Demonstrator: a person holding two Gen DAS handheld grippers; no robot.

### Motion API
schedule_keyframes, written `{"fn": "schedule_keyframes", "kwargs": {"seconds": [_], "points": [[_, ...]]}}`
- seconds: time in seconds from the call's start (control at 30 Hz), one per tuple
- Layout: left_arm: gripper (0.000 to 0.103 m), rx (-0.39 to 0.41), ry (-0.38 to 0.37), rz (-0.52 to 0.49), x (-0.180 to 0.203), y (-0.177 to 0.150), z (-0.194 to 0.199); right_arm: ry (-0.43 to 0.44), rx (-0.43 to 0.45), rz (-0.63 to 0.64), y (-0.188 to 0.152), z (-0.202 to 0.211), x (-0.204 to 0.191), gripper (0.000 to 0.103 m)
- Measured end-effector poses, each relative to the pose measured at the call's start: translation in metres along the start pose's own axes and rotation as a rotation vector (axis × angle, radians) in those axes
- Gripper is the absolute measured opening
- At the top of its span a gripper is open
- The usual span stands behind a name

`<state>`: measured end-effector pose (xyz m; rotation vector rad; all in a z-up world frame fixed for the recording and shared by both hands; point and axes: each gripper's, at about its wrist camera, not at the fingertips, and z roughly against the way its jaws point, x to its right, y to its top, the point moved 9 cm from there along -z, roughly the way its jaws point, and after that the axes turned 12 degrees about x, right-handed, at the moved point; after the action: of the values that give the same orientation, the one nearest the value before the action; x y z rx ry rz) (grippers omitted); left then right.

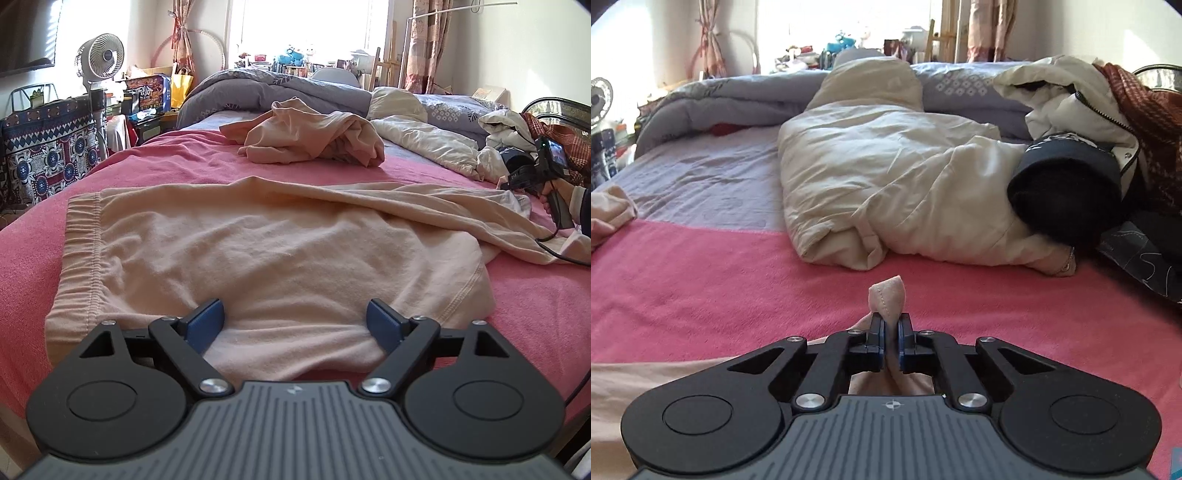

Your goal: Fold clothes

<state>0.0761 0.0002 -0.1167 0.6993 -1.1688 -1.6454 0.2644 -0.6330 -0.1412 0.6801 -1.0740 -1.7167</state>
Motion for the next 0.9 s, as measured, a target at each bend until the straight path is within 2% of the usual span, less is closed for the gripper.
{"fn": "schedule_keyframes", "kwargs": {"seconds": [0.07, 0.2, 0.27, 0.3, 0.33, 0.37, 0.47, 0.57, 0.67, 0.77, 0.9], "points": [[0.086, -0.002, 0.001, -0.002, 0.0, 0.0, 0.0, -0.034, -0.041, 0.002, -0.007, -0.023, 0.009, 0.006], [0.086, -0.006, 0.003, -0.008, 0.0, 0.0, 0.0, -0.066, -0.049, -0.008, -0.002, -0.035, 0.008, 0.011], [0.086, -0.005, 0.003, -0.007, 0.0, 0.0, 0.0, -0.038, -0.042, -0.059, 0.009, -0.02, 0.008, 0.024], [0.086, -0.004, 0.003, -0.006, 0.0, 0.0, 0.0, -0.024, -0.02, -0.09, 0.018, -0.006, 0.01, 0.04], [0.086, -0.002, 0.004, -0.006, 0.0, 0.0, 0.001, -0.005, 0.007, -0.113, 0.027, 0.011, 0.013, 0.064], [0.086, 0.0, 0.005, -0.005, 0.0, -0.001, 0.001, 0.019, 0.034, -0.115, 0.036, 0.032, 0.015, 0.07], [0.086, 0.007, 0.007, 0.0, 0.0, -0.001, 0.002, 0.115, 0.075, -0.016, 0.052, 0.098, 0.012, 0.074], [0.086, 0.014, 0.008, 0.007, -0.001, -0.002, 0.004, 0.218, 0.088, 0.162, 0.046, 0.176, -0.004, 0.083], [0.086, 0.019, 0.011, 0.014, -0.001, -0.002, 0.005, 0.278, 0.047, 0.356, 0.015, 0.233, -0.02, 0.086], [0.086, 0.021, 0.018, 0.017, -0.001, -0.002, 0.006, 0.31, -0.003, 0.486, -0.023, 0.269, -0.029, 0.086], [0.086, 0.025, 0.021, 0.03, -0.001, -0.003, 0.008, 0.373, -0.049, 0.46, -0.058, 0.306, -0.041, 0.086]]}}
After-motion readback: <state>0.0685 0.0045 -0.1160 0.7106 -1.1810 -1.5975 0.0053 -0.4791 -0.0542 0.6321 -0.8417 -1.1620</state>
